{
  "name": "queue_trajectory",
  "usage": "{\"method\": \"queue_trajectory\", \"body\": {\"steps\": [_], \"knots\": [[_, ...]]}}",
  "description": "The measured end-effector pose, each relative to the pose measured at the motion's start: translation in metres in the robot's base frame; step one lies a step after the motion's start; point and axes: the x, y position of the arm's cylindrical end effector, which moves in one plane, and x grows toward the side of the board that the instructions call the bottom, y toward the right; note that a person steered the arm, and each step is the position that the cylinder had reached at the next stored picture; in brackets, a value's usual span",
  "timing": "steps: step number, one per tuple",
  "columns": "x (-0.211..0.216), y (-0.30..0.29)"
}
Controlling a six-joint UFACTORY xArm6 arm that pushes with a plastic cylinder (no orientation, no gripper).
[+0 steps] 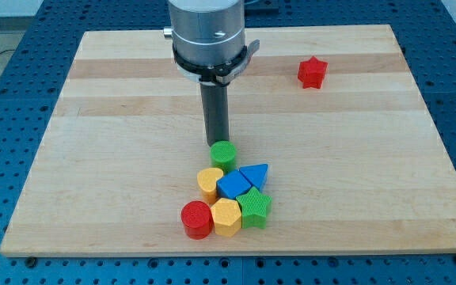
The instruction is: Touch the bottom of the red star
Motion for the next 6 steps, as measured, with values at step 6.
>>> {"method": "queue_trajectory", "body": {"steps": [6], "knots": [[-0.025, 0.097]]}}
